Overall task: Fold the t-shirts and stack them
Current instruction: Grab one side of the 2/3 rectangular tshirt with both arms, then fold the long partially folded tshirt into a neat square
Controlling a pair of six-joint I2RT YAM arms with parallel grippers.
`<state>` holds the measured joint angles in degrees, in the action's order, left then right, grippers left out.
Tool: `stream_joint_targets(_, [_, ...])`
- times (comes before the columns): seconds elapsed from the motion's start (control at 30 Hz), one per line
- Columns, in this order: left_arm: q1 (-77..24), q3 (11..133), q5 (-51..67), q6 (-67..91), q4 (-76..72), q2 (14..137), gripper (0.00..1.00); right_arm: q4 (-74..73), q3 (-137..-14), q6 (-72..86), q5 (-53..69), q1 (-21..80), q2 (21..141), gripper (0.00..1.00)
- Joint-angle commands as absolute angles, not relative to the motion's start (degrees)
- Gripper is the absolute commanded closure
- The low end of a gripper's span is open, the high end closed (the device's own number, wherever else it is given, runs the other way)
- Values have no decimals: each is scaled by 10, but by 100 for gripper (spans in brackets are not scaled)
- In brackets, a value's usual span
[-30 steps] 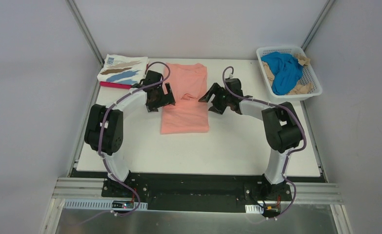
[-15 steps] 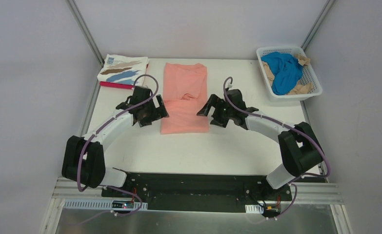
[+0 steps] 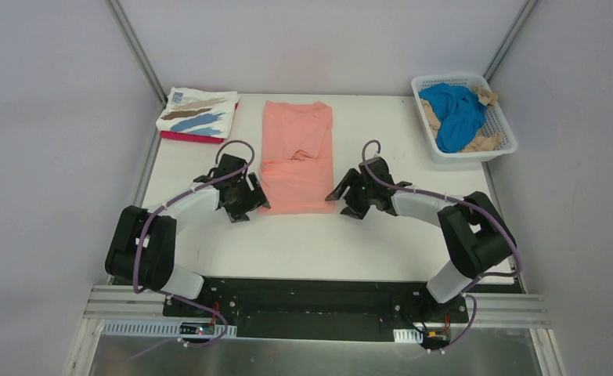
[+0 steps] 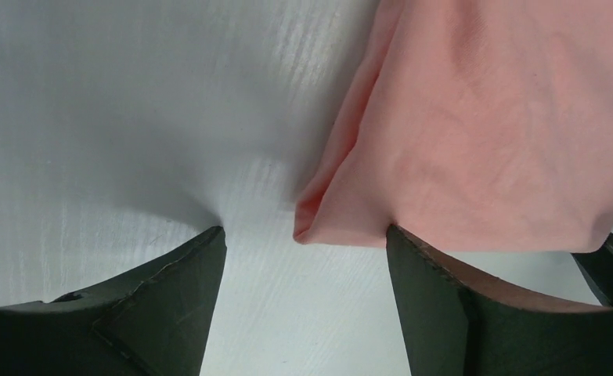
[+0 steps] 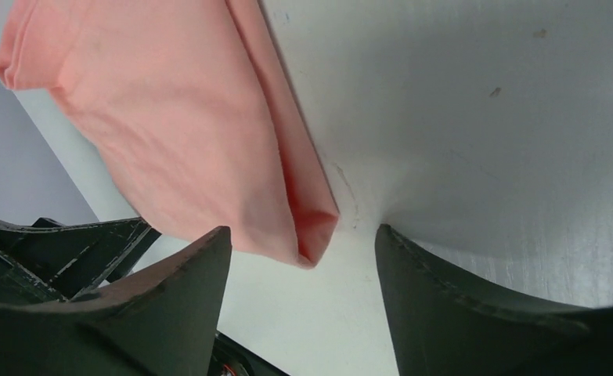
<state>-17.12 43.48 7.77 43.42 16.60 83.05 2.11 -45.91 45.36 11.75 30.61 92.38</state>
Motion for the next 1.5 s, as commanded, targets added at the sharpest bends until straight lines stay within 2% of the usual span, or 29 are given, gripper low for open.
stream_joint_targets(0.0, [-168,433,105,453,147,861,29,49,-447,492,115,312,940,34])
stream_joint_targets(0.33, [-168,414,101,465,136,870,57,67,-422,510,129,323,952,62])
stream_joint_targets(0.43, [-168,416,103,468,135,882,69,68,-405,512,127,324,947,75])
stream_joint_targets(0.5, [-168,417,100,470,134,890,76,69,-397,512,123,326,945,79])
stream_joint_targets(0.53, [-168,417,99,470,134,894,82,69,-393,511,120,326,945,82])
stream_joint_targets(0.6, [-168,416,97,471,133,896,100,74,-386,508,116,326,946,100])
stream_joint_targets(0.83, [-169,353,81,455,129,818,100,82,-361,464,150,333,911,100])
stream_joint_targets(1.07, [-181,262,159,438,168,589,100,-15,-327,426,277,349,774,100])
stream_joint_targets(1.3, [-192,273,238,455,257,333,100,-144,-360,392,463,358,651,100])
stream_joint_targets(1.47, [-192,310,245,454,274,257,100,-239,-399,351,470,358,602,100])
